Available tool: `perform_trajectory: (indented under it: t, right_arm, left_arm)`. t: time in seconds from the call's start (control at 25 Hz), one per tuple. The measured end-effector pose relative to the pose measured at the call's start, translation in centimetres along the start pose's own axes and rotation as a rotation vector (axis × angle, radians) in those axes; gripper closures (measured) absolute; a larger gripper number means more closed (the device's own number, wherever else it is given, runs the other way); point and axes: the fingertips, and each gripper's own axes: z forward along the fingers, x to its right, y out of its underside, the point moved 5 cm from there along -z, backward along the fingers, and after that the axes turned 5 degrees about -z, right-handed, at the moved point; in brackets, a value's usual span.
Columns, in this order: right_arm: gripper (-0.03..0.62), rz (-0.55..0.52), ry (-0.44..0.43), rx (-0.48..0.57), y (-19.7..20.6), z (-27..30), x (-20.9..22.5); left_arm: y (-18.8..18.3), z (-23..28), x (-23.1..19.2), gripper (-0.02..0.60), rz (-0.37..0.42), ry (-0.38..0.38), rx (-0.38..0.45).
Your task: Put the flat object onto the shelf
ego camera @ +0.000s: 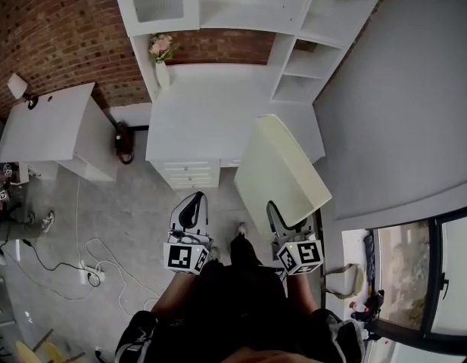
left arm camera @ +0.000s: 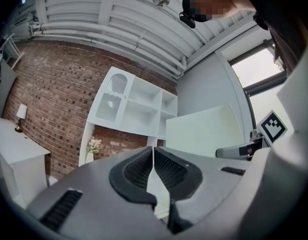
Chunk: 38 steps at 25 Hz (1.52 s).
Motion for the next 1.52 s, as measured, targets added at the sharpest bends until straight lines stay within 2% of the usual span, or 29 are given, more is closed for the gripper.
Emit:
perform_trajectory:
  t: [0.16,0.4,0.6,0.88,0.96,1.04,1.12,1.2,1.24,1.36,1.52]
  right_arm:
    - [0.306,-0.005,-0.015,0.035,-1.3,5.9,2.8]
    - [0.306,-0.007,-0.092,0.133,-4.6,14.8,7.9]
    - [0.306,-0.115,-0.130,0.207,-10.0,20.0,12.1]
    - [0.307,-0.396,-0.125,0.297,-17.4,24.8,13.6]
    - [0.307,-0.513,-0.107,0.315,-19.4,26.1,13.2]
    - [0.307,-0.677,-0.084,0.364,-21.7,27.4,12.3]
    - [0.307,-0.785,-0.023,0.397,-23.2,28.8,11.8]
    - [0.307,-0.833,0.074,0.276,-22.4,30.8,12.4]
    - [0.307,-0.897,0.107,0.233,-22.2,32.1,12.5]
    - [0.307,-1.145,0.150,0.224,-23.1,35.4,11.8]
    - [0.307,-1.289,0.186,0.151,-22.4,39.8,11.9]
  left_arm:
    - [-0.3,4.5,-3.5,0.565,0.016,-0.057,0.002]
    - [-1.8,14.0,-6.5,0.565,0.060,-0.109,0.049]
    - [-4.1,20.1,-7.3,0.568,0.062,-0.144,0.079]
    - [-4.9,25.0,-10.1,0.568,0.055,-0.147,0.088]
    - [-5.2,26.1,-10.9,0.568,0.046,-0.131,0.093]
    - [-5.5,27.0,-11.6,0.568,0.049,-0.110,0.096]
    - [-5.8,27.8,-12.2,0.568,0.053,-0.096,0.098]
    - [-6.1,28.3,-13.0,0.568,0.053,-0.089,0.100]
    - [-6.1,28.4,-13.3,0.568,0.051,-0.087,0.100]
    - [-5.9,28.4,-14.0,0.568,0.045,-0.086,0.089]
    - [-6.0,28.4,-14.4,0.568,0.043,-0.085,0.087]
